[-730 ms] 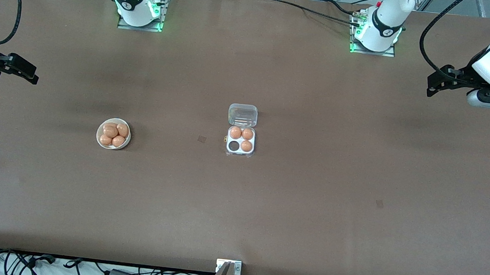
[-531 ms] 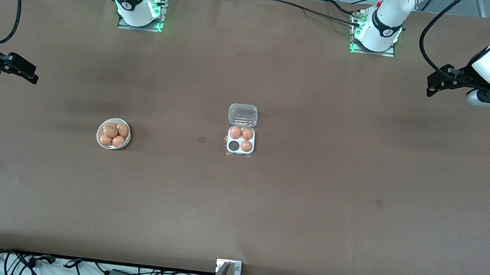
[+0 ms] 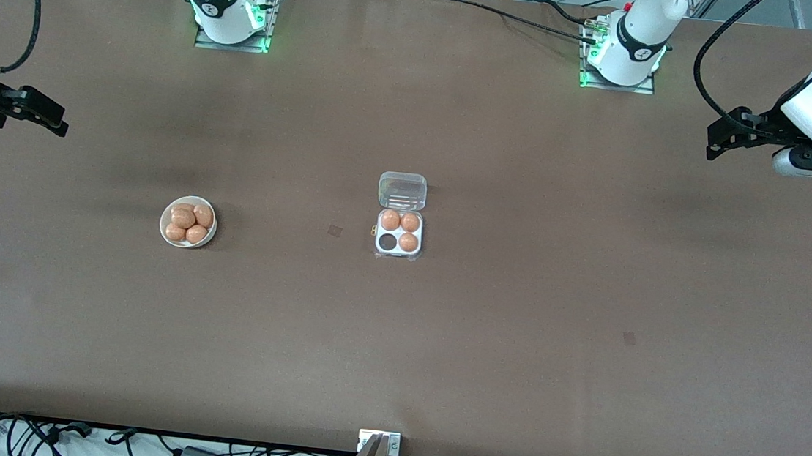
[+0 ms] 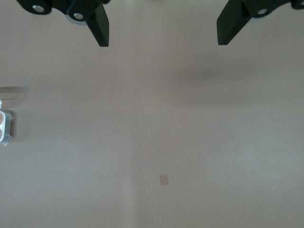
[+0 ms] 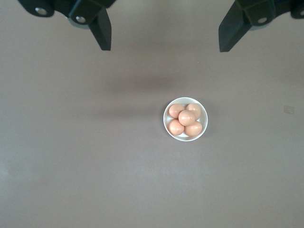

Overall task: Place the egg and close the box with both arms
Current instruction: 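Move the right gripper toward the white bowl of eggs, then lower the open right gripper over the eggs in the bowl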

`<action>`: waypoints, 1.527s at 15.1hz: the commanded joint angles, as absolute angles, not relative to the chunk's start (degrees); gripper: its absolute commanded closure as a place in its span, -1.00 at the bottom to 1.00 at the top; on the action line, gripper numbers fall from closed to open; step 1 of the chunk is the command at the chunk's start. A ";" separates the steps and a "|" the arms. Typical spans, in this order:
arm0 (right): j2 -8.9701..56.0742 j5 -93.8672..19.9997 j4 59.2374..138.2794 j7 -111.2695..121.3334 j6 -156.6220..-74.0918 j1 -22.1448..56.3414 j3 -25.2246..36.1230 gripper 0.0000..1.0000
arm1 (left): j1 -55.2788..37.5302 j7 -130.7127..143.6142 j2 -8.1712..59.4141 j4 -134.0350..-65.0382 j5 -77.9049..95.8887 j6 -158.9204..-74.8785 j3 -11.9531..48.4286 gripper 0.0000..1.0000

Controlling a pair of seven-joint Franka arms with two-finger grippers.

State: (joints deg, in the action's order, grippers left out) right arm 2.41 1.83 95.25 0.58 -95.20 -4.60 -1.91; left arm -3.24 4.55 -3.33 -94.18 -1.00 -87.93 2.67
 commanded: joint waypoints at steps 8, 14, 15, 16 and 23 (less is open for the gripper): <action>15.72 1.14 95.54 -0.17 -100.71 -1.94 -2.90 -1.00 | -3.16 4.66 -2.46 -91.93 -0.88 -86.40 2.90 -1.00; 23.80 0.70 95.54 -2.11 -106.69 0.69 -2.99 -1.00 | -3.16 4.75 -2.46 -91.93 -0.88 -86.31 3.08 -1.00; 24.95 0.70 95.54 -2.11 -107.05 1.31 -2.99 -1.00 | -3.16 4.75 -2.46 -91.93 -0.88 -86.31 3.08 -1.00; 25.74 0.70 95.71 -2.28 -107.05 1.93 -2.99 -1.00 | -3.16 4.75 -2.46 -91.93 -0.88 -86.31 3.08 -1.00; 31.46 0.62 96.85 -2.20 -108.72 2.02 -2.99 -1.00 | -3.08 4.57 -2.46 -92.02 -0.88 -86.31 2.64 -1.00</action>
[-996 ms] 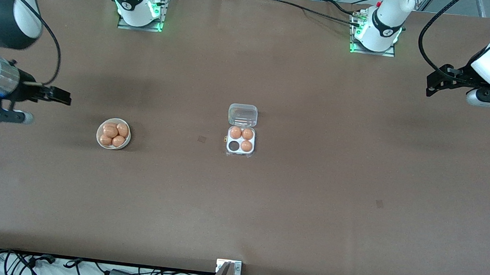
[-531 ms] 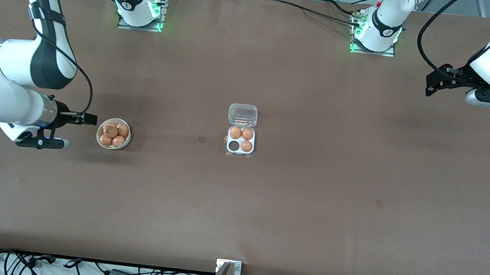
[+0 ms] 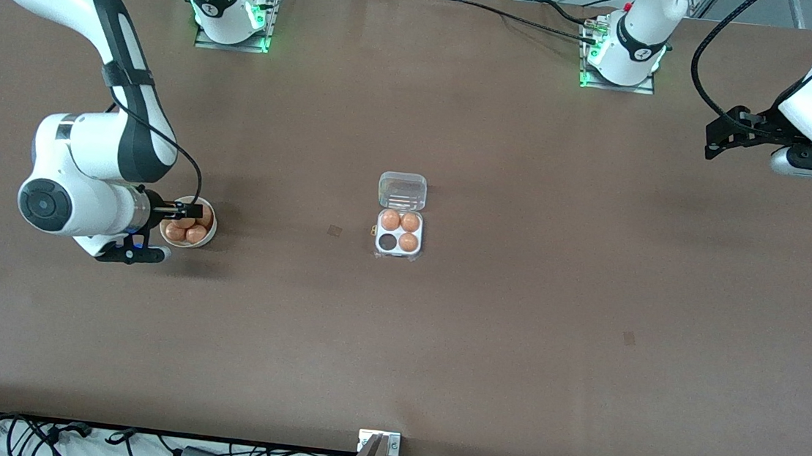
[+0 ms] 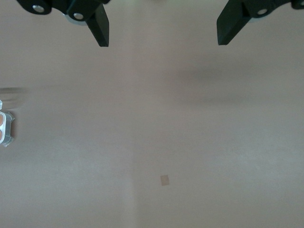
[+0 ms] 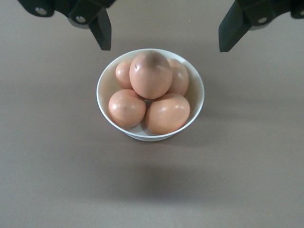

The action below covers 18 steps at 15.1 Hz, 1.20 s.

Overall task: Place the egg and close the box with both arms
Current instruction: 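Lower the open right gripper over the eggs in the bowl, then close the right gripper on one brown egg and lift it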

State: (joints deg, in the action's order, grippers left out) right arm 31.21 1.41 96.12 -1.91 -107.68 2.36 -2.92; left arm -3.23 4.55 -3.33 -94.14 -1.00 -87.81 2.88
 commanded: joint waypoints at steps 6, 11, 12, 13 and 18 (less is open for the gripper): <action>33.31 0.62 96.77 -2.20 -111.88 2.02 -2.90 -1.00 | -3.08 4.40 -2.46 -92.02 -0.88 -86.22 2.37 -1.00; 33.66 0.70 96.94 -2.20 -111.18 1.76 -2.90 -0.48 | -3.08 4.66 -2.46 -92.02 -0.88 -86.31 2.64 -1.00; 33.66 0.62 96.94 -2.28 -111.09 1.50 -2.90 -0.18 | -3.08 4.66 -2.46 -92.02 -0.97 -86.22 2.64 -1.00; 33.49 0.62 96.86 -2.11 -111.01 1.23 -2.90 0.24 | -3.08 4.57 -2.46 -92.02 -0.88 -85.96 2.64 -1.00; 33.05 0.70 94.49 -1.59 -107.85 1.32 -2.99 1.00 | -3.08 4.57 -2.46 -92.02 -0.88 -85.17 2.37 -1.00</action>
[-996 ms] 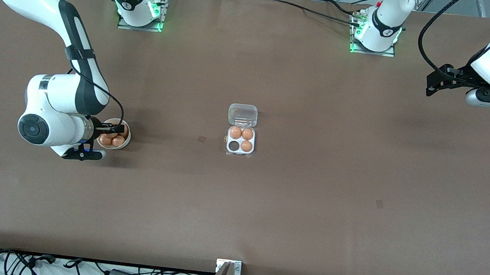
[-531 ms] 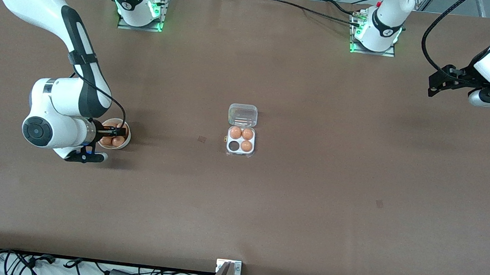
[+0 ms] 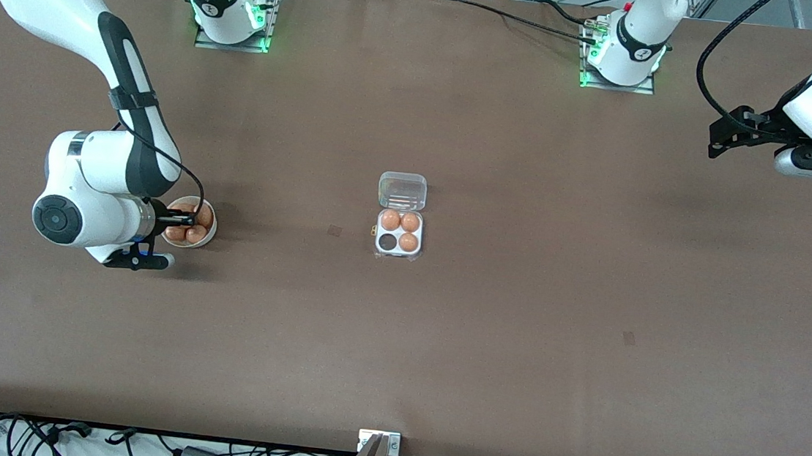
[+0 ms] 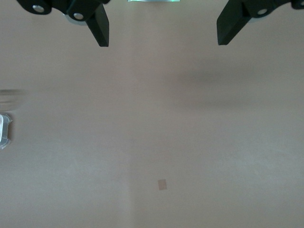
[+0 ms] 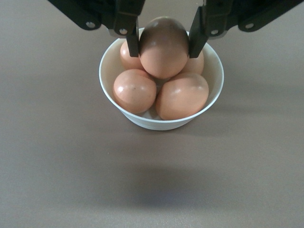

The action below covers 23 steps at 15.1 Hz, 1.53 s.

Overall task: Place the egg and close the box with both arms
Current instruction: 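Close the right gripper on one brown egg and lift it, then carry the egg with the right gripper over the clear egg box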

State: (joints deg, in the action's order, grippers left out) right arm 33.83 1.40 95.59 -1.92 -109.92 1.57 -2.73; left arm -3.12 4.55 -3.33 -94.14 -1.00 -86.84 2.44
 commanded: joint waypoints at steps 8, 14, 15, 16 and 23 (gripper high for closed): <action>33.40 -8.26 77.53 -2.11 -98.51 7.63 -4.22 1.00 | -3.08 4.57 -2.46 -92.02 -0.88 -85.17 2.37 -1.00; 35.94 -8.26 76.73 -5.61 -110.99 18.35 -4.22 1.00 | -2.99 4.57 -2.46 -92.02 -0.88 -85.17 2.29 -1.00; 36.56 -8.00 76.73 -5.89 -113.53 20.46 -4.22 1.00 | -3.08 4.57 -2.46 -91.93 -0.88 -85.25 2.29 -1.00; 37.17 -7.48 76.82 -6.50 -115.56 22.91 -3.96 1.00 | -2.99 4.66 -2.46 -92.02 -0.88 -85.17 2.29 -1.00; 41.92 -1.32 76.82 -26.26 -123.47 33.04 -3.78 1.00 | -2.99 4.48 -2.46 -92.02 -0.88 -85.08 2.29 -1.00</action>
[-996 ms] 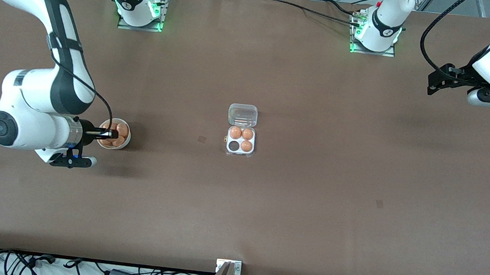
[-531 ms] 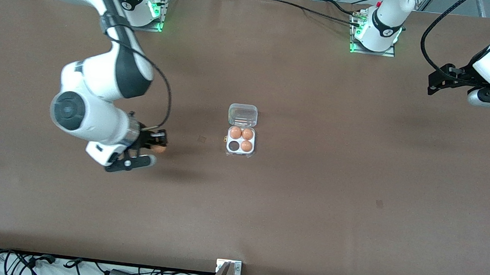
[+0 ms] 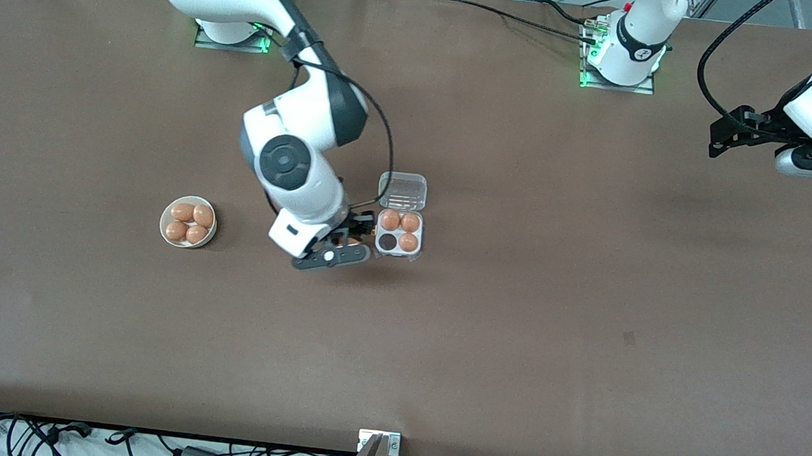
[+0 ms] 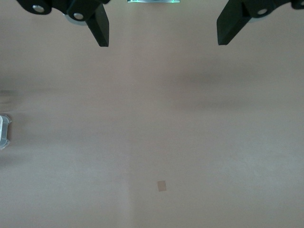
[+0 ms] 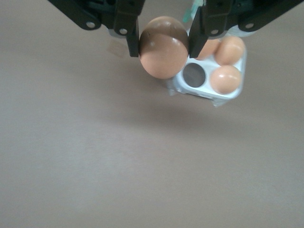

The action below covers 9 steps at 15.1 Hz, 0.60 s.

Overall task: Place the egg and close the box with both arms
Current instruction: 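Carry the egg with the right gripper over the clear egg box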

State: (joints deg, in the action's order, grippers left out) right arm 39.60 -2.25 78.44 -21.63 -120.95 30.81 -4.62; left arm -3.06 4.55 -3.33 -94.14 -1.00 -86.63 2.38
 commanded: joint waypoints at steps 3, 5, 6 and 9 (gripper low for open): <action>44.29 -1.32 76.82 -27.51 -126.21 34.89 -3.78 1.00 | -2.99 4.48 -2.46 -92.02 -0.88 -85.08 2.37 -1.00; 44.74 -1.49 76.99 -27.51 -126.21 34.98 -3.78 1.00 | -3.08 4.48 -2.46 -92.02 -0.88 -85.08 2.37 -1.00; 44.91 -1.93 77.08 -27.51 -126.21 34.98 -3.78 1.00 | -2.99 4.48 -2.46 -92.02 -0.88 -85.08 2.29 -1.00; 45.87 -1.93 77.17 -29.08 -126.21 35.42 -3.87 1.00 | -3.08 4.48 -2.46 -92.02 -0.97 -85.17 2.29 -1.00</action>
